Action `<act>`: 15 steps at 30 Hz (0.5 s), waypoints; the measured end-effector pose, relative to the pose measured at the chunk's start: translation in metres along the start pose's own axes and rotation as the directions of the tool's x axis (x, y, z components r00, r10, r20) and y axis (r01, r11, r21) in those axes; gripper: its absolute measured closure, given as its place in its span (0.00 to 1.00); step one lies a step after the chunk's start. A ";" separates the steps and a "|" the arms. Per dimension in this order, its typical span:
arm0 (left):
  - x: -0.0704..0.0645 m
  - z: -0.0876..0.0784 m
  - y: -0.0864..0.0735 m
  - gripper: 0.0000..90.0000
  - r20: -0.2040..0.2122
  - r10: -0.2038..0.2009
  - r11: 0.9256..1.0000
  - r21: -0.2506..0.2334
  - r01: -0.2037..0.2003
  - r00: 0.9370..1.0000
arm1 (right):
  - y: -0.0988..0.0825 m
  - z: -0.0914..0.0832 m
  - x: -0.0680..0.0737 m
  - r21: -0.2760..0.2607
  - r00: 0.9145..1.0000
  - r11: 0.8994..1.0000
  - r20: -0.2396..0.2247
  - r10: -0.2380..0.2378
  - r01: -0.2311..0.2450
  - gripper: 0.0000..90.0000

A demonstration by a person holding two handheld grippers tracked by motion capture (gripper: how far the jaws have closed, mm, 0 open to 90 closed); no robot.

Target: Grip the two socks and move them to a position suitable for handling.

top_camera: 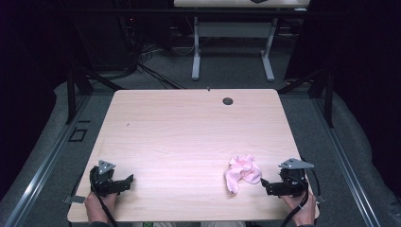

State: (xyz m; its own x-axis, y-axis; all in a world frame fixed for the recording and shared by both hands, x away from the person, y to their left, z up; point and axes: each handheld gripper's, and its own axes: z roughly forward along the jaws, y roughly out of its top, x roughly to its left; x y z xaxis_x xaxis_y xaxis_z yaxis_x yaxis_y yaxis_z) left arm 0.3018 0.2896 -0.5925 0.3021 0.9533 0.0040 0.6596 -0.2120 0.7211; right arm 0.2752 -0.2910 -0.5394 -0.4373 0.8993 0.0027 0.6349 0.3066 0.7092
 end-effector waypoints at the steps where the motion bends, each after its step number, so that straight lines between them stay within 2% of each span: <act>1: 0.000 0.000 0.000 0.07 0.000 0.000 1.000 0.000 0.000 1.000 | 0.005 -0.003 0.005 -0.009 1.000 1.000 -0.011 -0.015 0.015 0.00; 5: 0.000 0.000 0.000 0.07 0.000 -0.001 1.000 0.000 0.001 1.000 | 0.025 -0.012 0.026 -0.031 0.996 0.996 -0.033 -0.079 0.078 0.02; 8: 0.000 0.000 0.000 0.07 0.000 0.000 1.000 0.000 0.000 1.000 | 0.037 -0.013 0.043 -0.037 0.989 0.991 -0.069 -0.129 0.127 0.08; 9: 0.000 0.000 0.000 0.07 0.000 0.000 1.000 0.001 0.000 1.000 | 0.039 -0.012 0.048 -0.046 0.988 0.990 -0.074 -0.137 0.134 0.11; 13: 0.000 0.000 0.000 0.07 0.000 0.000 1.000 0.000 0.000 1.000 | 0.049 -0.003 0.067 -0.020 0.974 0.982 -0.125 -0.188 0.187 0.17; 15: 0.000 0.000 0.000 0.07 0.000 0.000 1.000 0.000 0.000 1.000 | 0.052 0.006 0.076 -0.017 0.970 0.981 -0.147 -0.195 0.195 0.23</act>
State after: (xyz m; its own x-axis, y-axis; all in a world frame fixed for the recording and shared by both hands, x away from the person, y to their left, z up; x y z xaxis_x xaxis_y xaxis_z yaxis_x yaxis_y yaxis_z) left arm 0.3019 0.2897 -0.5925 0.3017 0.9534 0.0041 0.6593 -0.2117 0.7214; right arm 0.2785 -0.2052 -0.5066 -0.6414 0.7666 -0.0323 0.5269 0.4707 0.7077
